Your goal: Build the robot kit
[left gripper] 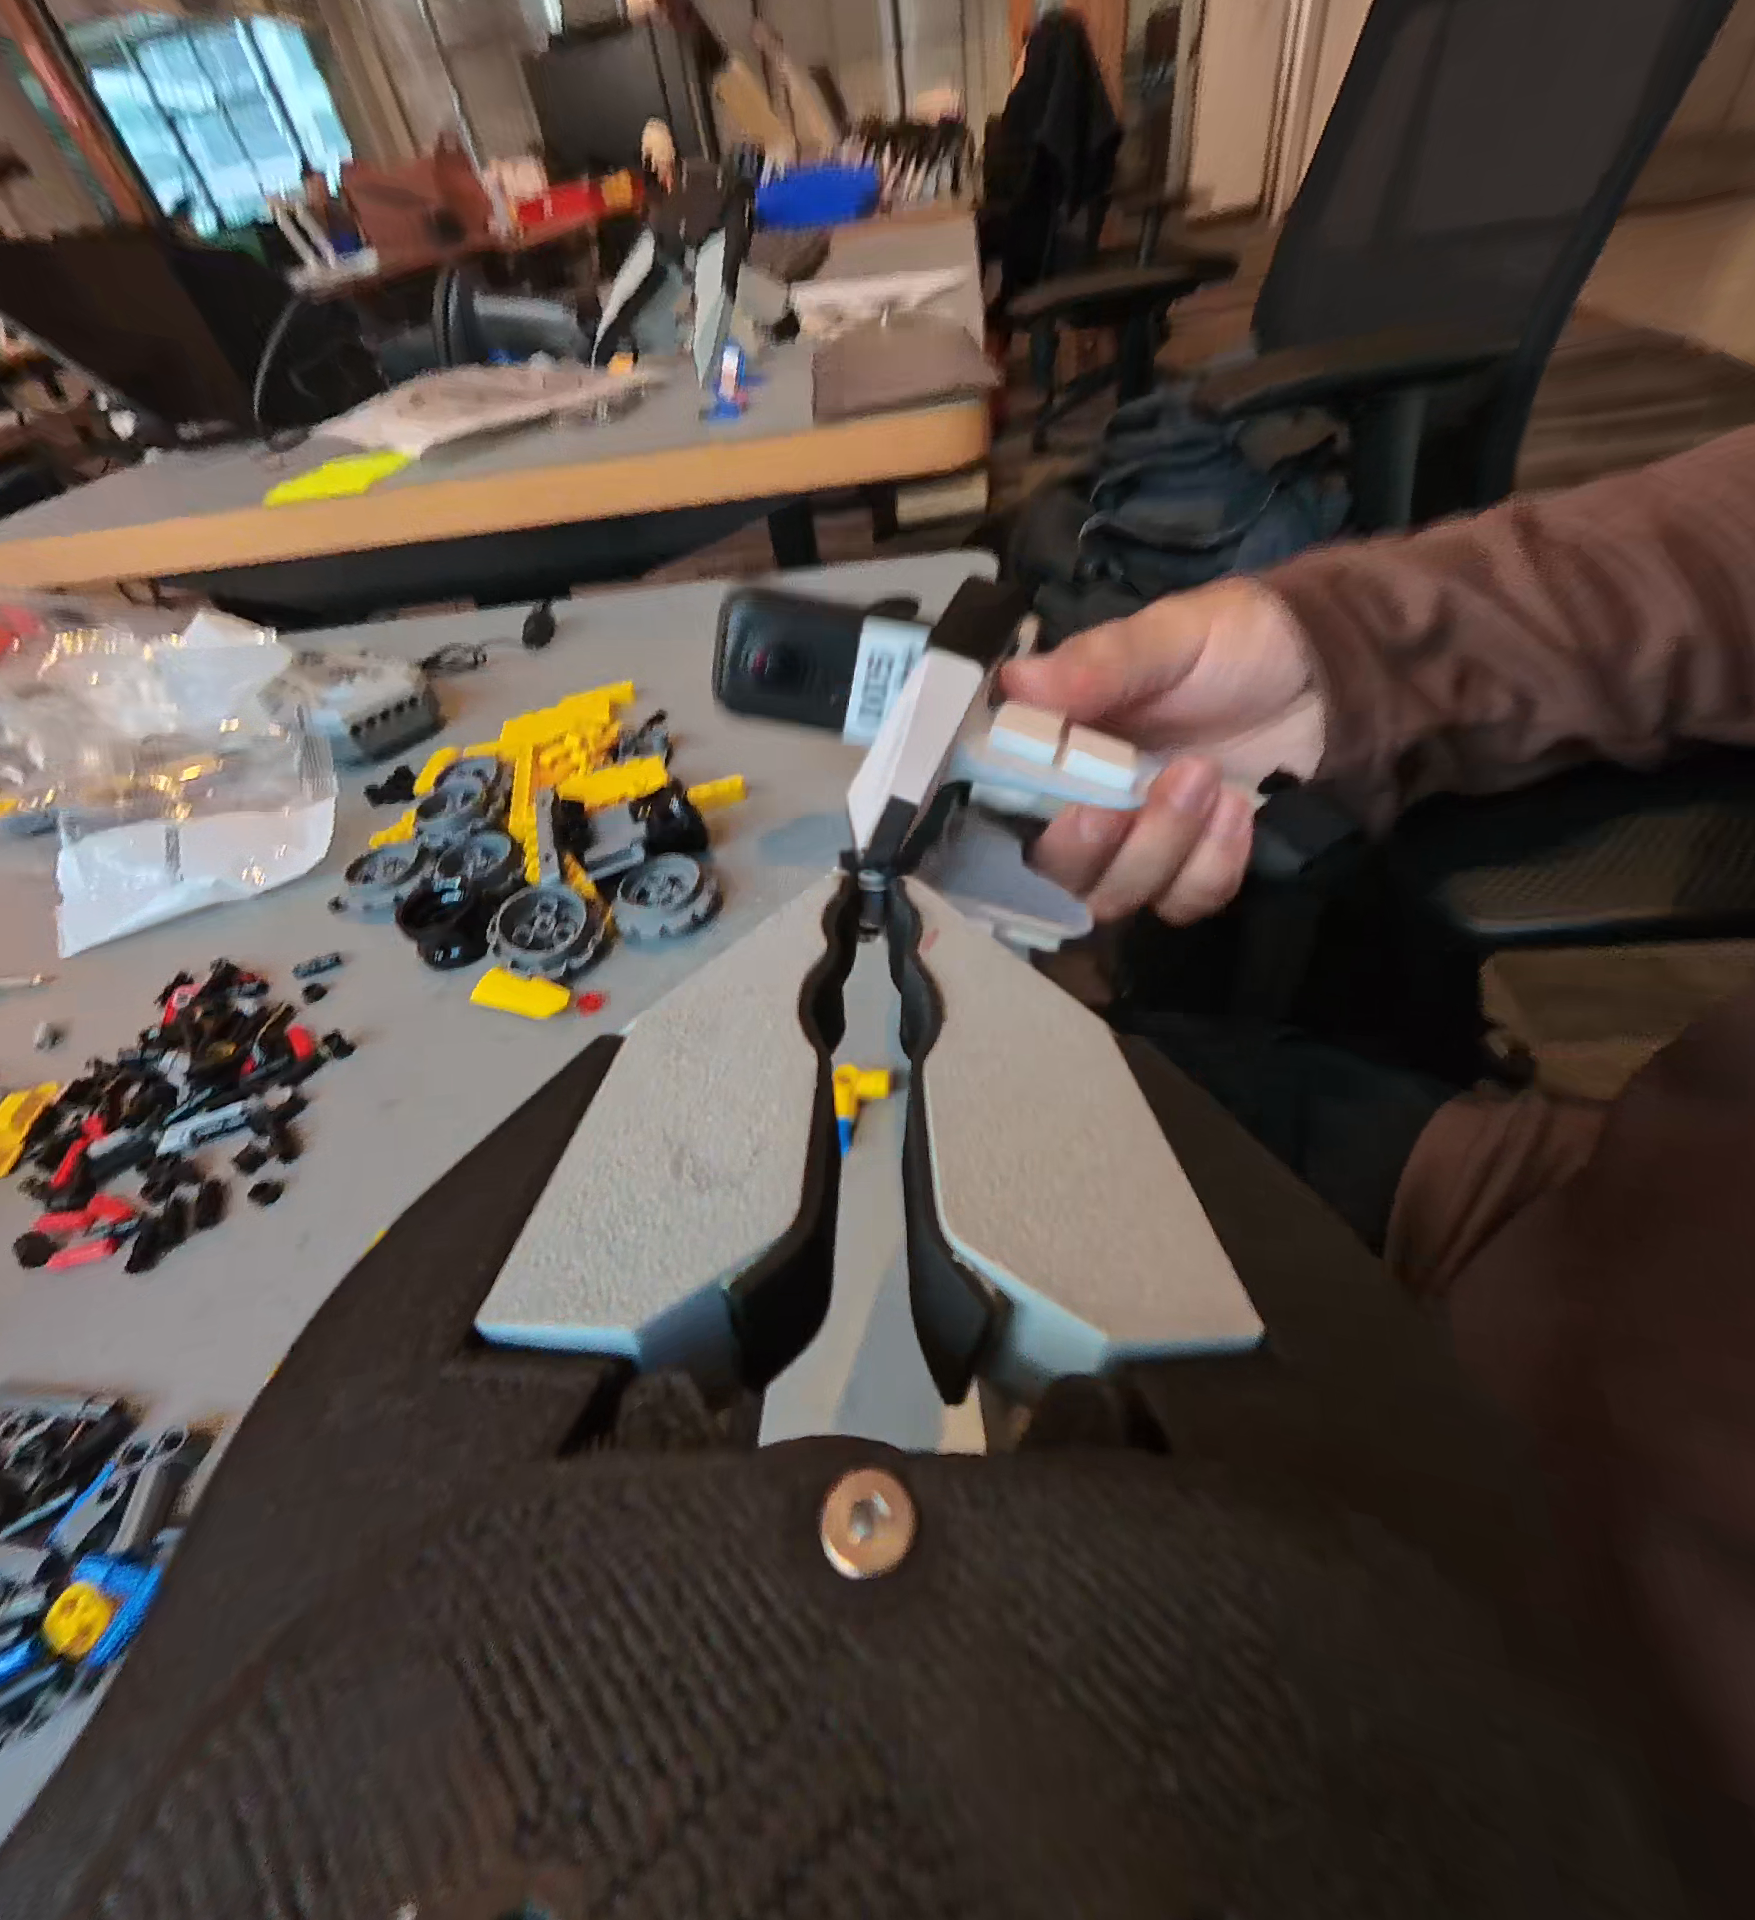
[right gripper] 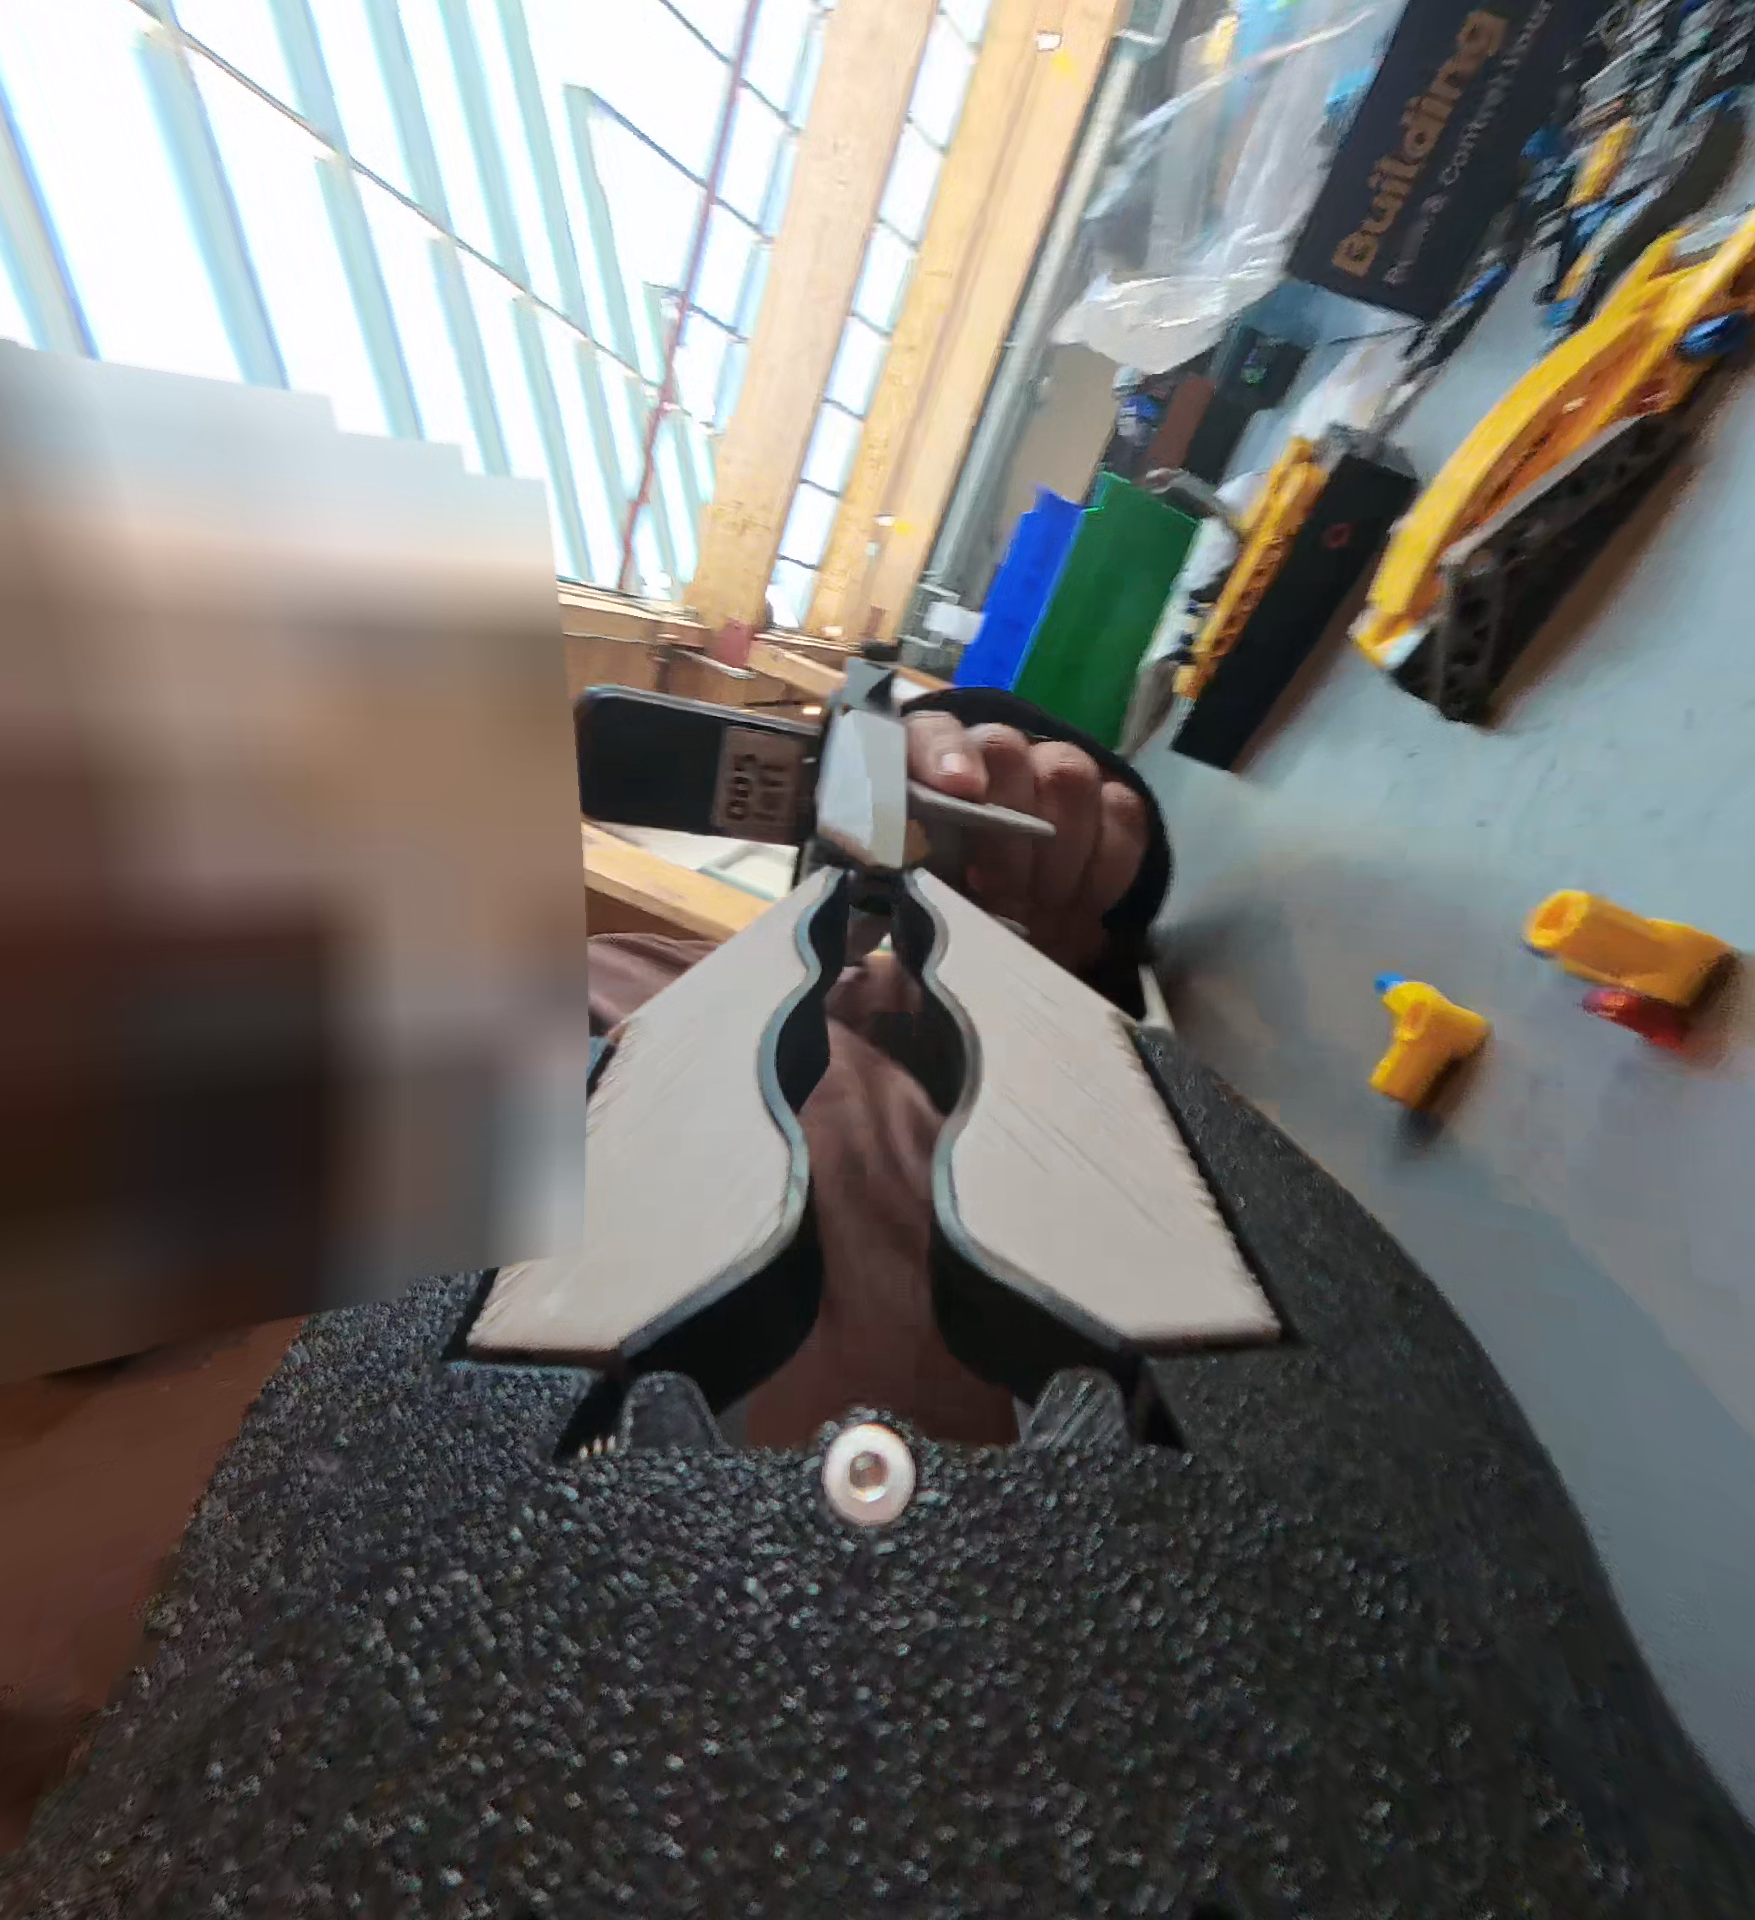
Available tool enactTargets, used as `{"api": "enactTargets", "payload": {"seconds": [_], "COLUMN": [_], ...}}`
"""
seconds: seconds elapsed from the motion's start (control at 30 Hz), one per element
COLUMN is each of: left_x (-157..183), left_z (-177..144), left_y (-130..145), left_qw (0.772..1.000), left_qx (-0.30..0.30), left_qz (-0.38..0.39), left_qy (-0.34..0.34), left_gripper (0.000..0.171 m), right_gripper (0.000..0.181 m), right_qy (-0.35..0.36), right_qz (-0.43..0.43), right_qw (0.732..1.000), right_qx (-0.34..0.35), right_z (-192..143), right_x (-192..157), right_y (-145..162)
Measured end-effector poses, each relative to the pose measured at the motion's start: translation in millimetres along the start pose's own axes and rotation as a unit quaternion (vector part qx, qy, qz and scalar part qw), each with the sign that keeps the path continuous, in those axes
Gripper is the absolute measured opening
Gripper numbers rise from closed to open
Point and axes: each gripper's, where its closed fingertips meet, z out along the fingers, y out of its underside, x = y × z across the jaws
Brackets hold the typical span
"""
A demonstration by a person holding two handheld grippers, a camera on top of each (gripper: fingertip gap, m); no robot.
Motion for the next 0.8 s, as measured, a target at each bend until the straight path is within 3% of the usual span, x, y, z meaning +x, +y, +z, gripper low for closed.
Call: {"api": "enactTargets", "payload": {"seconds": [0.03,0.17,0.23,0.53,0.8], "left_x": [-3.4,-10.6,-10.4,-14.2,-14.6], "left_z": [1.5,5.2,8.8,14.2,15.6], "left_y": [8.2,26.1,29.2,36.7,41.7], "left_qw": [1.0,0.993,0.988,0.971,0.968], "left_qx": [-0.025,-0.089,-0.106,-0.153,-0.165], "left_qz": [0.01,0.069,0.096,0.16,0.164], "left_qy": [-0.011,-0.046,-0.054,-0.09,-0.097], "left_gripper": [0.001,0.001,0.001,0.002,0.002], "right_gripper": [0.008,0.014,0.014,0.015,0.006], "right_qy": [0.05,0.207,0.25,0.306,0.294], "right_qz": [-0.03,-0.156,-0.199,-0.205,-0.219], "right_qw": [0.998,0.966,0.946,0.928,0.928], "right_qx": [-0.001,-0.023,-0.048,-0.055,-0.058], "right_z": [-4.4,-19.6,-18.0,-21.0,-15.3], "right_x": [8.8,21.1,23.4,37.2,35.5], "right_y": [-3.1,-12.8,-9.5,-8.6,-5.5]}}
